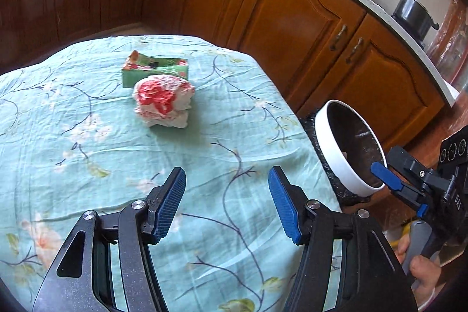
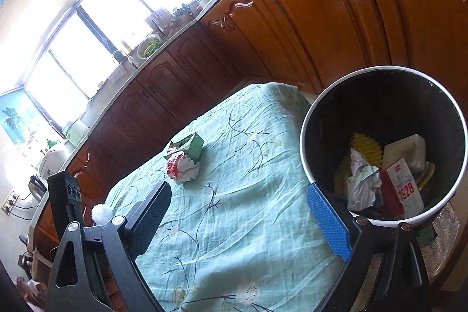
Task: Collect trash
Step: 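Move both tools back over the table toward the last two items, then grasp the red-printed plastic bag with the right tool while the left tool grasps the green milk pouch, then carry the plastic bag and milk pouch over the bin and open both tools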
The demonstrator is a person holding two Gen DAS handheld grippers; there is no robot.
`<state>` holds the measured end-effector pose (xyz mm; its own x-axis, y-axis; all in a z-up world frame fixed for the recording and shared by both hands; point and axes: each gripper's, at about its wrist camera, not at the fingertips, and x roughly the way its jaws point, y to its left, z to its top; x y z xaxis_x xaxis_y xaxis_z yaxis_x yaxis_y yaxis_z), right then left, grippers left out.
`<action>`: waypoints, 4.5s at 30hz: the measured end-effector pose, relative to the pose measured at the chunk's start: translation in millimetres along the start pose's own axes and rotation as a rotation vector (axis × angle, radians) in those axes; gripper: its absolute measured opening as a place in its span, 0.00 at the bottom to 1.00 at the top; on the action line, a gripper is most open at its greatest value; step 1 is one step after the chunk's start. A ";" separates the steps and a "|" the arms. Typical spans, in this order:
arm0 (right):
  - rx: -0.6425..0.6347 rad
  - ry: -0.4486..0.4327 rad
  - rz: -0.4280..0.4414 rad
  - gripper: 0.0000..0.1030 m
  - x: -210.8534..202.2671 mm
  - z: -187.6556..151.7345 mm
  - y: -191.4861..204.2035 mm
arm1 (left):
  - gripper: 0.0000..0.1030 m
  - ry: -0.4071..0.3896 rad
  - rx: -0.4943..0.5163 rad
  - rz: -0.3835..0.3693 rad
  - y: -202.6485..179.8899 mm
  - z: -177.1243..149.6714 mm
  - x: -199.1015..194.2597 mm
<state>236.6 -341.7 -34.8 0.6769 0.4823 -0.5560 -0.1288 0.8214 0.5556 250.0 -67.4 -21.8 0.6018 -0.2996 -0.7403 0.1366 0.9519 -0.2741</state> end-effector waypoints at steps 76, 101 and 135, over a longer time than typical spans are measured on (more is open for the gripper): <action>0.072 0.074 0.114 0.29 35.6 -15.4 5.9 | 0.46 0.138 0.380 -0.038 19.4 22.6 34.3; 0.102 -0.067 -0.018 0.29 -46.0 -31.8 -39.9 | 0.47 0.050 0.307 -0.109 -85.1 -28.1 7.0; 0.140 -0.195 -0.086 0.29 -99.8 -6.4 -86.1 | 0.47 0.030 0.409 -0.126 -168.5 -12.0 24.7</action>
<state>175.5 -458.6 -31.1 0.8095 0.3339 -0.4829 0.0277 0.7998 0.5996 232.4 -235.9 -1.3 0.5382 -0.4115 -0.7356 0.5122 0.8528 -0.1023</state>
